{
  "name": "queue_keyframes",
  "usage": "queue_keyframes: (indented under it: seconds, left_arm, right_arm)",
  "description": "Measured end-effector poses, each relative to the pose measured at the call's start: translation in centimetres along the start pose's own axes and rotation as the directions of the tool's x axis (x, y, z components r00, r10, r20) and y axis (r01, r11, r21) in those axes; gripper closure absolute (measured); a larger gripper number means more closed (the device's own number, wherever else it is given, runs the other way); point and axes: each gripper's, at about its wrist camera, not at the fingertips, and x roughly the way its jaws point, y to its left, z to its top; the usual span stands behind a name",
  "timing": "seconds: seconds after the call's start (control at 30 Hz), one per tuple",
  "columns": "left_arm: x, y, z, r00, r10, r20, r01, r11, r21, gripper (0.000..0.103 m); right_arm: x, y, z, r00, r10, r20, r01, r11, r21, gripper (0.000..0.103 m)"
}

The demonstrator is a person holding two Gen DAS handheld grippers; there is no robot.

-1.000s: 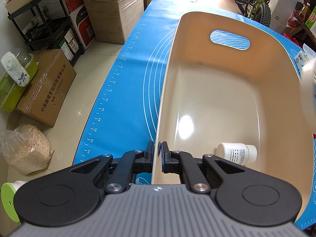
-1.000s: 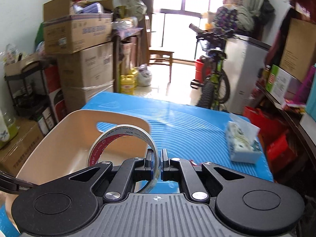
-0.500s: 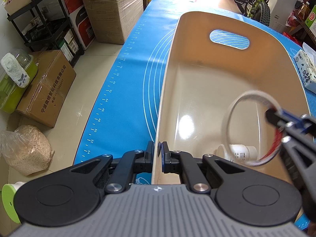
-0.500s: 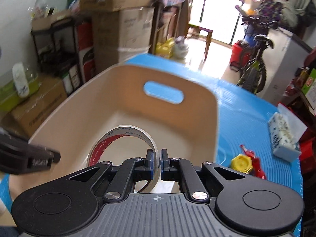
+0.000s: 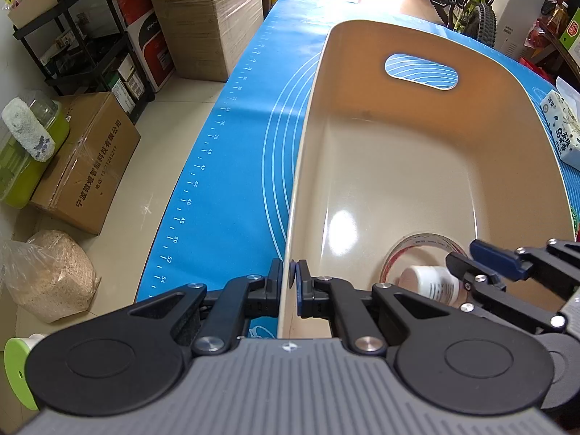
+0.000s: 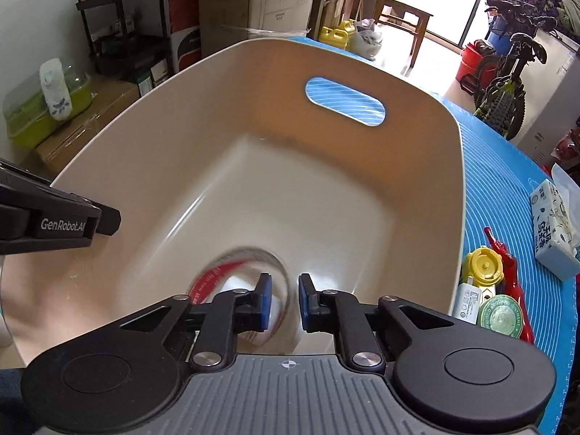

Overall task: Organize rigid objects
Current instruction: 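Lift the tape roll into the basket and release it, then return the right gripper to the green ointment tin and grasp it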

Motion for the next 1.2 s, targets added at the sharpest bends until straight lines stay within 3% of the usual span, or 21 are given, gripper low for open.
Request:
queue_keyframes:
  seconds: [0.07,0.1,0.17,0.57,0.93,1.2]
  left_arm:
    - [0.0,0.1,0.0,1.000,0.001,0.000,-0.001,1.000,0.000,0.094]
    - [0.0,0.0,0.0,1.000,0.001,0.000,-0.001,1.000,0.000,0.094]
    - [0.0,0.1,0.0,1.000,0.002,0.000,-0.002,1.000,0.002,0.094]
    - [0.2,0.0,0.0,1.000,0.010,0.000,-0.010,1.000,0.007,0.094]
    - [0.1,-0.2,0.0,1.000,0.011,-0.001,-0.011,1.000,0.007,0.094]
    - [0.1,-0.2,0.0,1.000,0.011,-0.001,-0.011,1.000,0.007,0.094]
  right_arm:
    - [-1.0,-0.6,0.0,0.999,0.000,0.032,0.000,1.000,0.016,0.053]
    - [-1.6,-0.9,0.0,0.999,0.012,0.049,-0.013,1.000,0.023,0.053]
    - [-3.0,-1.6,0.0,0.997,-0.001,0.082,-0.003,0.999,0.049,0.041]
    - [-8.7,-8.0,-0.1,0.963,-0.097,0.250,0.052,0.982,0.181,0.019]
    - [-7.4,-13.1,-2.8,0.951,-0.260,0.167,0.213,0.943,0.256,0.010]
    - [-4.6,-15.8,-5.7,0.946,-0.311,0.090,0.275,0.918,0.285,0.010]
